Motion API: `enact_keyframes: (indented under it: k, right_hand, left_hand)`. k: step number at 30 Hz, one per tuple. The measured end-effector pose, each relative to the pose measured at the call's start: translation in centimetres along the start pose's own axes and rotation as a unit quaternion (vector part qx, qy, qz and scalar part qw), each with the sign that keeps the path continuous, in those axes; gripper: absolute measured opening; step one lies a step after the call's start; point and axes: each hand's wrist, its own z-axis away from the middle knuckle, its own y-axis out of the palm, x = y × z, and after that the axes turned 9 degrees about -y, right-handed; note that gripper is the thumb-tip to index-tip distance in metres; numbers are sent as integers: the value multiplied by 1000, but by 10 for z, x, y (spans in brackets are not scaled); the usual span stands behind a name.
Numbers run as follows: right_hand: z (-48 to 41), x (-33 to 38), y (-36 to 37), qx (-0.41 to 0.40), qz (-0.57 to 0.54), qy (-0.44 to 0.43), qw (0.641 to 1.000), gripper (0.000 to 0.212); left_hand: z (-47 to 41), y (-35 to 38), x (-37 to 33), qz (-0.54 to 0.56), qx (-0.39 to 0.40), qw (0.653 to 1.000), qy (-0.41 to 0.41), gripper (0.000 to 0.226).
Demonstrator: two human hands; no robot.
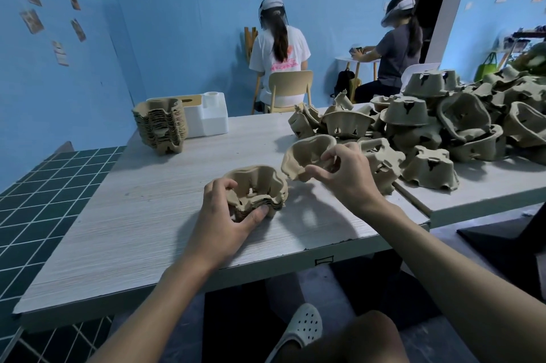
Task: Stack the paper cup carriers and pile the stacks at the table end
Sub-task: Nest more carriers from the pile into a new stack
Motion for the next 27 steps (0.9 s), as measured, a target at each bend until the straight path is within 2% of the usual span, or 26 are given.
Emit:
enact_keyframes:
  k: [4,6,11,14,16,18,21,23,27]
  right_hand:
    - [-4,15,-2,-78,-33,12,996,24]
    - [-3,27,-2,-82,-48,0,995,23]
    - [2,56,7,-52,-111,-25,992,20]
    - [2,64,14,-14,-191,24,981,16]
    - [2,67,18,43,-221,73,972,17]
    - [3,67,19,91,-190,90,973,19]
    - [5,61,14,96,-130,69,984,20]
    - [5,52,8,82,-83,36,993,17]
    - [5,14,-7,-1,129,-37,991,14]
  left_hand:
    - [0,0,0,9,9,1000,0,73]
    - [-1,1,1,30,18,999,-2,85]
    - [-1,1,0,68,40,997,-8,122]
    - [-2,0,0,91,44,995,1,133]
    - [-2,1,1,105,45,993,6,133]
    - [-1,0,1,116,42,992,7,126]
    - [0,0,-1,101,41,994,15,115]
    - [-1,0,0,85,52,995,20,108]
    - [-2,1,1,47,58,997,28,87]
